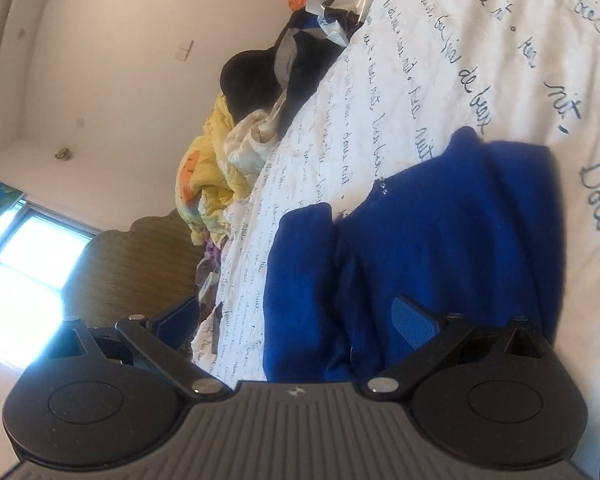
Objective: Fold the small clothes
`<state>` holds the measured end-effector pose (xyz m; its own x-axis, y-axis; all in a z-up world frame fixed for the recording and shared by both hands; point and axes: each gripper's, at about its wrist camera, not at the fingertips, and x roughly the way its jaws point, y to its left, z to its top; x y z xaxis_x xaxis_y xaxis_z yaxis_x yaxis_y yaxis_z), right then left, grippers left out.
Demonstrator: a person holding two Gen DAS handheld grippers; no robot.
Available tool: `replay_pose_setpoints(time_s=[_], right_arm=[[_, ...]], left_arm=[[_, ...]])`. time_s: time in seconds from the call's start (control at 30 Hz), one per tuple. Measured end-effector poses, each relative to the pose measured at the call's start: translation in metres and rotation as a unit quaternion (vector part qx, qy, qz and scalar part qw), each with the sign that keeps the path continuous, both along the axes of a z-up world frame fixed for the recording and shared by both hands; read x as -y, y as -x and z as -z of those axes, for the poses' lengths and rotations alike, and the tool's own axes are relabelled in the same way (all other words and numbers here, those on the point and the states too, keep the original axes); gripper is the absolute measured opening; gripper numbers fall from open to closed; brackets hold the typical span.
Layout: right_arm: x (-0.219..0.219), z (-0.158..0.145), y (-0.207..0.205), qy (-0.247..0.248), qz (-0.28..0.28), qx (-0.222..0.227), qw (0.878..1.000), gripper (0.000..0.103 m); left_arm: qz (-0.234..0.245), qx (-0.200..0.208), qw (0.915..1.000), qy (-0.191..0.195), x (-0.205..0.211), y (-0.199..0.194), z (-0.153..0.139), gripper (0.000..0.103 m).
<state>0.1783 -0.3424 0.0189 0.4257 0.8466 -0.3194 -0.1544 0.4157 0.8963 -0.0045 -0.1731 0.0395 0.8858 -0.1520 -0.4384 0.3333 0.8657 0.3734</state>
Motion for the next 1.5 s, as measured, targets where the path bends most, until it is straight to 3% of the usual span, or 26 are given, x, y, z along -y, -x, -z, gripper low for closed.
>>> replay_pose_setpoints(time_s=[0.07, 0.17, 0.23, 0.3, 0.37, 0.5, 0.57, 0.63, 0.7, 0.8, 0.9, 1.13, 1.2, 1.23, 1.27, 1.43, 1.5], right_arm=[[-0.004, 0.000, 0.000, 0.008, 0.003, -0.006, 1.000, 0.103], [-0.004, 0.000, 0.008, 0.016, 0.005, -0.005, 1.000, 0.103], [0.002, 0.000, 0.015, 0.022, 0.011, -0.004, 1.000, 0.103], [0.009, 0.000, 0.019, 0.028, 0.019, -0.004, 0.999, 0.103], [0.013, 0.001, 0.020, 0.033, 0.025, -0.006, 0.999, 0.103], [0.013, 0.001, 0.011, 0.022, 0.011, -0.009, 1.000, 0.103], [0.012, 0.001, 0.005, 0.005, -0.002, -0.005, 1.000, 0.103], [0.012, 0.005, -0.004, -0.018, -0.016, -0.015, 1.000, 0.103], [0.010, 0.009, -0.014, -0.028, -0.031, -0.023, 0.999, 0.103], [0.004, 0.016, -0.022, 0.009, -0.040, -0.037, 0.999, 0.103], [-0.001, 0.024, -0.023, 0.013, -0.047, -0.046, 0.998, 0.103], [-0.006, 0.020, -0.042, 0.014, -0.030, -0.040, 0.999, 0.102], [-0.011, 0.023, -0.047, 0.059, -0.034, -0.040, 0.997, 0.060], [-0.015, 0.023, -0.047, 0.094, -0.036, -0.039, 0.994, 0.019], [-0.017, 0.020, -0.045, 0.113, -0.038, -0.032, 0.992, 0.019], [0.018, -0.022, 0.003, 0.143, -0.001, 0.085, 0.986, 0.019], [0.038, -0.014, 0.013, 0.172, 0.027, 0.078, 0.982, 0.019]], left_arm=[[0.004, -0.015, 0.9999, -0.005, 0.002, -0.011, 0.009, 0.088], [-0.031, -0.041, 0.9984, -0.022, 0.001, -0.033, 0.022, 0.083], [-0.045, -0.064, 0.9969, -0.007, -0.005, -0.042, 0.026, 0.082], [-0.047, -0.063, 0.9969, 0.010, -0.008, -0.044, 0.023, 0.072], [-0.045, -0.065, 0.9963, 0.034, -0.012, -0.044, 0.018, 0.019], [-0.050, -0.041, 0.9951, 0.075, -0.016, -0.036, -0.006, 0.014], [-0.021, -0.016, 0.9966, 0.078, -0.012, -0.020, -0.022, 0.010], [0.049, 0.003, 0.9963, 0.071, -0.004, 0.003, -0.033, 0.011], [0.096, 0.016, 0.9944, 0.040, 0.003, 0.022, -0.030, 0.012], [0.098, 0.003, 0.9951, 0.014, 0.005, 0.025, -0.012, 0.014], [0.102, -0.019, 0.9941, 0.031, 0.003, 0.023, -0.010, 0.014], [0.138, -0.014, 0.9901, 0.018, 0.019, 0.026, 0.001, 0.013], [0.139, -0.016, 0.9901, 0.015, 0.022, 0.026, 0.006, 0.012], [0.141, -0.017, 0.9897, 0.015, 0.023, 0.027, 0.007, 0.012], [0.146, -0.015, 0.9891, 0.015, 0.023, 0.029, 0.006, 0.012], [0.192, -0.014, 0.9808, 0.031, 0.024, 0.040, 0.005, 0.011], [0.198, -0.052, 0.9781, 0.037, 0.032, 0.032, 0.019, 0.011]])
